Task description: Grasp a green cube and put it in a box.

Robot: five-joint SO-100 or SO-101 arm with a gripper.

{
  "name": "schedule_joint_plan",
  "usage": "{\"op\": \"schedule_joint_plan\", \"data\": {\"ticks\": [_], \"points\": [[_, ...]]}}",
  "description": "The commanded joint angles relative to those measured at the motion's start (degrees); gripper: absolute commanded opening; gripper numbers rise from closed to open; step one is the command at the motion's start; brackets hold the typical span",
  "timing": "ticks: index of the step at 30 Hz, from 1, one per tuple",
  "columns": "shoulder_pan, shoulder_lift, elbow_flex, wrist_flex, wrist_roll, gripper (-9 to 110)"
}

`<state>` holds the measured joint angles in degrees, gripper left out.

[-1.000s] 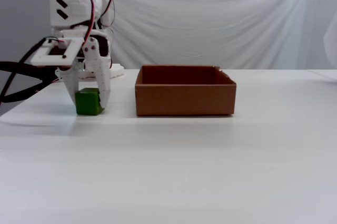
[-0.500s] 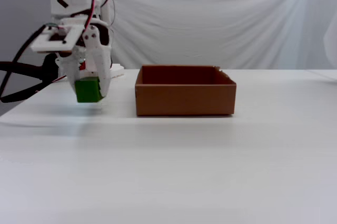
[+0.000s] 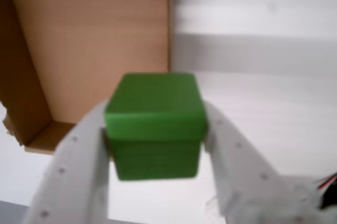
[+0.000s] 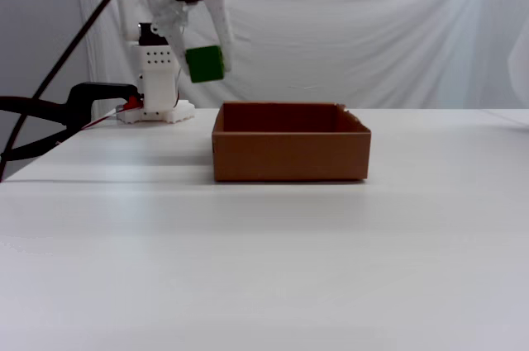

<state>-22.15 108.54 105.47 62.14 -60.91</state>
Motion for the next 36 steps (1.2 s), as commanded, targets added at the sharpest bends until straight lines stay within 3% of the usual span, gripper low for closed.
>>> {"op": "schedule_joint_plan", "data": {"ticks": [1, 2, 8, 23, 36], "points": [[-0.97, 3.25, -3.08, 0.44, 0.18, 13], [-6.59, 1.14, -3.16, -0.88, 2.55, 13], [-11.95, -8.09, -8.17, -1.67, 4.04, 13], [-15.21, -28.83, -18.28, -5.45, 6.15, 13], [-16.79, -37.27, -17.31, -9.58, 6.15, 13]]}}
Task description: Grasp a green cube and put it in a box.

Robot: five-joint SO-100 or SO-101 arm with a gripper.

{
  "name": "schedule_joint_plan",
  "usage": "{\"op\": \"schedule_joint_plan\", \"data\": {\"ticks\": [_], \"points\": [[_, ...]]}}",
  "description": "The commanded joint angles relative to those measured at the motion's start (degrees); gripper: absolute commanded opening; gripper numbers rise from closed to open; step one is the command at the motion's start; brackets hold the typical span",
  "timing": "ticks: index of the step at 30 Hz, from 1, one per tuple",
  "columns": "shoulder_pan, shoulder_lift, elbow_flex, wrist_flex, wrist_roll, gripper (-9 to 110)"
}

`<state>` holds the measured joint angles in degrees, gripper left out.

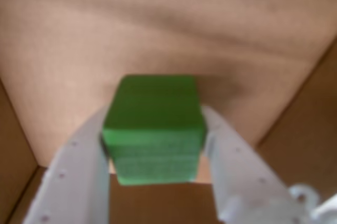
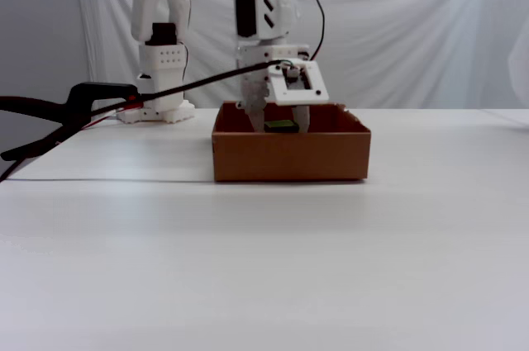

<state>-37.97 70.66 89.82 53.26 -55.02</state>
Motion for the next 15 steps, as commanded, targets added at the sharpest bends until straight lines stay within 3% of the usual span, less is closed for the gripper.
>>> {"op": "schedule_joint_plan", "data": {"ticks": [1, 4, 9, 15], "points": [[-1.14, 0.18, -1.32, -1.41, 0.26, 13], [-1.67, 0.09, -0.44, -2.11, 0.26, 13], [-1.14, 2.46, 1.58, -2.99, 0.26, 27], [1.76, 10.99, 5.89, -3.25, 0.26, 27]]}}
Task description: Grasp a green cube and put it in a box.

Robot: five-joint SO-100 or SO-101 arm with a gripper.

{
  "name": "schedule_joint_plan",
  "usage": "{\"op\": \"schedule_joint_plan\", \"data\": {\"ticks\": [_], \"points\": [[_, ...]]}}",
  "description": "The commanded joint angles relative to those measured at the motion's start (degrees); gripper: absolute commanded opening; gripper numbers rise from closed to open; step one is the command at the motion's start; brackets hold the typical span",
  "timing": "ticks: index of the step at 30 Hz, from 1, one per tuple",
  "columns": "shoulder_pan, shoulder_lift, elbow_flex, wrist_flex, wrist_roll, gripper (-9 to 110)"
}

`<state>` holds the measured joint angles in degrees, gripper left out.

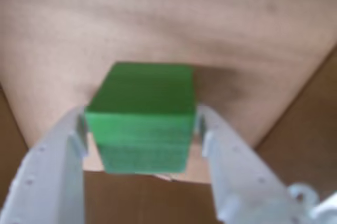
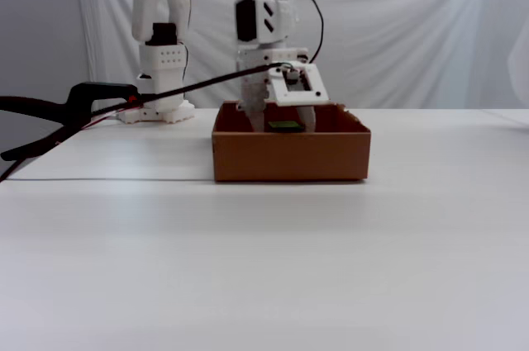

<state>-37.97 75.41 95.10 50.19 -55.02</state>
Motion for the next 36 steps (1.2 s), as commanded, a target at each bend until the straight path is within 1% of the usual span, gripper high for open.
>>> {"op": "schedule_joint_plan", "data": {"ticks": [1, 6, 11, 15, 19, 22, 30, 33, 36], "points": [[2.64, 8.35, 1.14, 0.62, 0.18, 27], [9.58, 22.24, 2.72, 6.77, 0.26, 27], [22.68, 35.86, 5.98, 15.47, 0.35, 27], [36.39, 46.32, 16.08, 16.35, 0.35, 27], [45.18, 55.99, 30.23, 14.5, 0.35, 27], [47.72, 65.57, 42.8, 13.45, 0.35, 27], [47.2, 95.1, 68.64, 13.62, 0.35, 27], [47.02, 102.22, 74.44, 13.54, 0.35, 27], [46.32, 106.52, 75.15, 17.49, 0.35, 27]]}}
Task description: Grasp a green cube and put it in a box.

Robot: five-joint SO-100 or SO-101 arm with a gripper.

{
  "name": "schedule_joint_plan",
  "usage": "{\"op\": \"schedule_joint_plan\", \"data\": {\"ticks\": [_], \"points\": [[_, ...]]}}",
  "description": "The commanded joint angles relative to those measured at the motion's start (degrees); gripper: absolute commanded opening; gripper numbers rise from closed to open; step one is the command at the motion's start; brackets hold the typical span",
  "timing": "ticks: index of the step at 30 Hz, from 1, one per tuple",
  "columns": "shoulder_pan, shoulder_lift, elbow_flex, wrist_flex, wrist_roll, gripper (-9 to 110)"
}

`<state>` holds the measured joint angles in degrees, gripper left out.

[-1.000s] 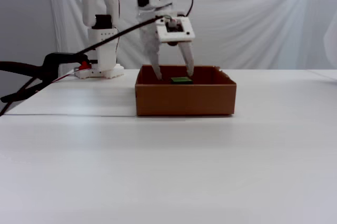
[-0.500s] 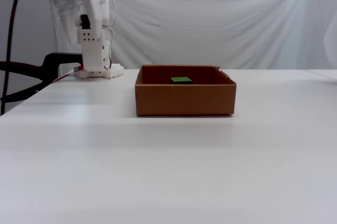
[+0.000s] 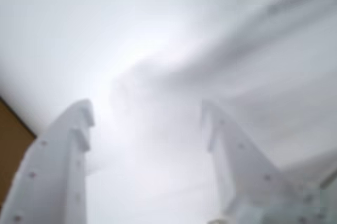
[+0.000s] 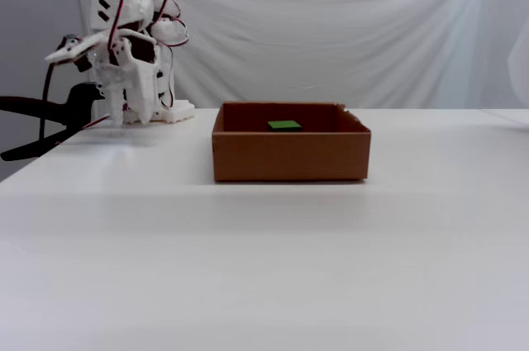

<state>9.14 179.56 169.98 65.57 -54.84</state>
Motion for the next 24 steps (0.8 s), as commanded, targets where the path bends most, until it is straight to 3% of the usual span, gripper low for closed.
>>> {"op": "schedule_joint_plan", "data": {"ticks": [1, 24], "points": [[-0.88, 2.81, 0.26, 2.99, 0.18, 27], [-0.62, 2.9, 0.35, 5.01, 0.18, 26]]}}
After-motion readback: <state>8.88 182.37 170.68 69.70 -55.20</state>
